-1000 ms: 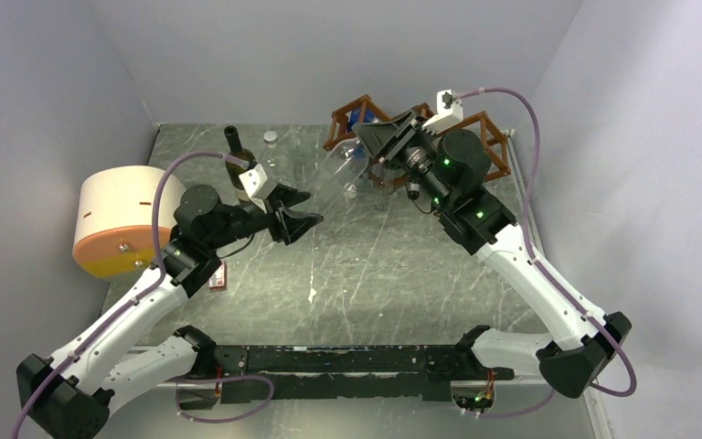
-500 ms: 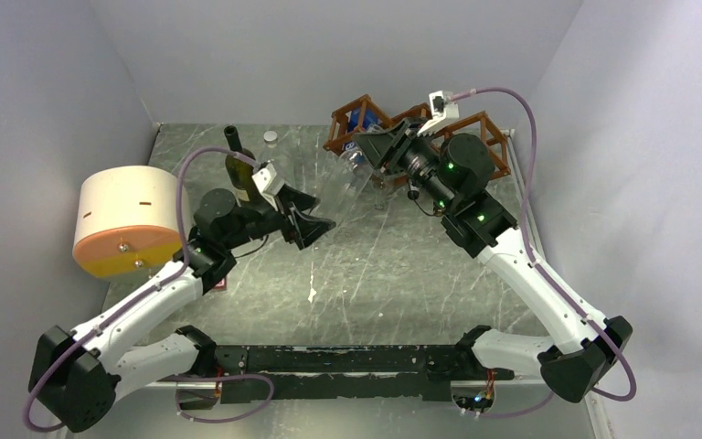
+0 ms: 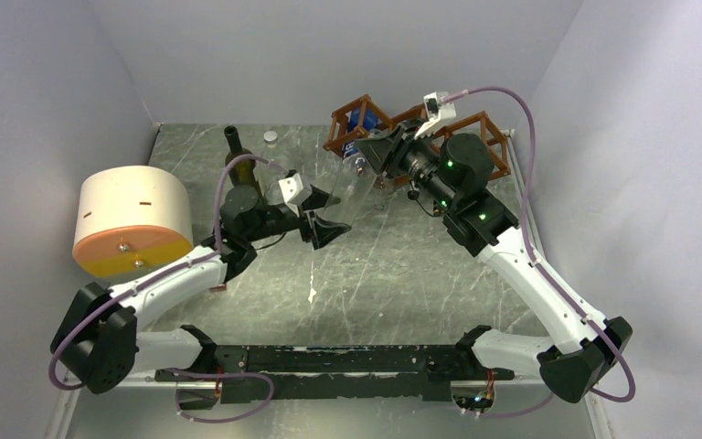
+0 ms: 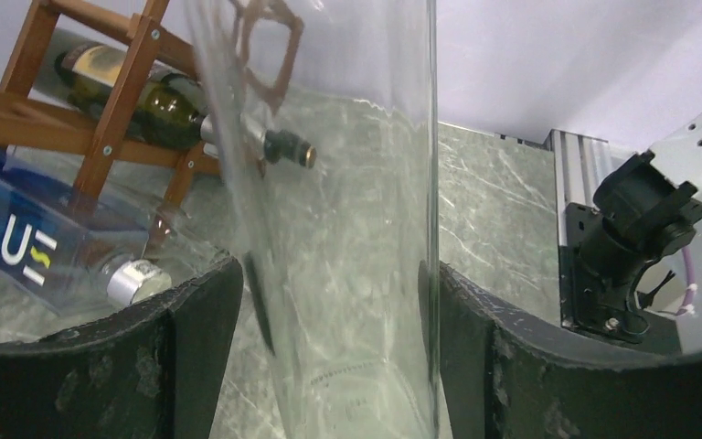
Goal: Put the wine bottle on the wine rack
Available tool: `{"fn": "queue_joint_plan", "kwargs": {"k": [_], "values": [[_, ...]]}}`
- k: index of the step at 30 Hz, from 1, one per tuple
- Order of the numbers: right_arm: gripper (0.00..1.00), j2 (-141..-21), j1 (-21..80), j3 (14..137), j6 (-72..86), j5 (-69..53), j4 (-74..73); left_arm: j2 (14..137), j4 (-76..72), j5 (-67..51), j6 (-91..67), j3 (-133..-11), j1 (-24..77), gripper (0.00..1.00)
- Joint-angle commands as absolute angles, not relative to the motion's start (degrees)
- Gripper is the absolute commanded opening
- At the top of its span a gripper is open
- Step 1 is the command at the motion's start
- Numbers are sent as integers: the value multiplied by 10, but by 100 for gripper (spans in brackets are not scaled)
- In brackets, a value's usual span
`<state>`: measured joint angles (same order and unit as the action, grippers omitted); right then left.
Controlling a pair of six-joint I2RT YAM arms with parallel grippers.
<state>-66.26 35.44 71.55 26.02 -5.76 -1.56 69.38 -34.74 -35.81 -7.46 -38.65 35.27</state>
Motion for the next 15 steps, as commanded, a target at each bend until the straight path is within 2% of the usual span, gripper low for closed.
{"fn": "queue_joint_plan", "kwargs": {"k": [1, 3, 5, 7, 10, 11, 12, 14, 15], "values": [[0, -643, 359, 712, 316, -99, 39, 734, -369, -341, 1, -432, 367, 77], [0, -640, 359, 704, 318, -102, 48, 751, -366, -336, 2, -445, 370, 77], [0, -636, 359, 698, 318, -104, 52, 763, -359, -328, 5, -456, 373, 72], [0, -634, 359, 696, 314, -101, 43, 766, -357, -311, 10, -458, 373, 59], [0, -625, 359, 697, 302, -91, 16, 753, -377, -287, 29, -443, 372, 29], [4, -622, 359, 698, 297, -87, 2, 748, -381, -290, 47, -438, 373, 19], [18, -616, 359, 701, 291, -82, -13, 743, -380, -294, 68, -437, 373, 9], [49, -602, 359, 704, 273, -65, -60, 734, -360, -299, 131, -439, 373, 7], [56, -593, 359, 703, 263, -56, -77, 732, -343, -296, 160, -449, 373, 7]]}}
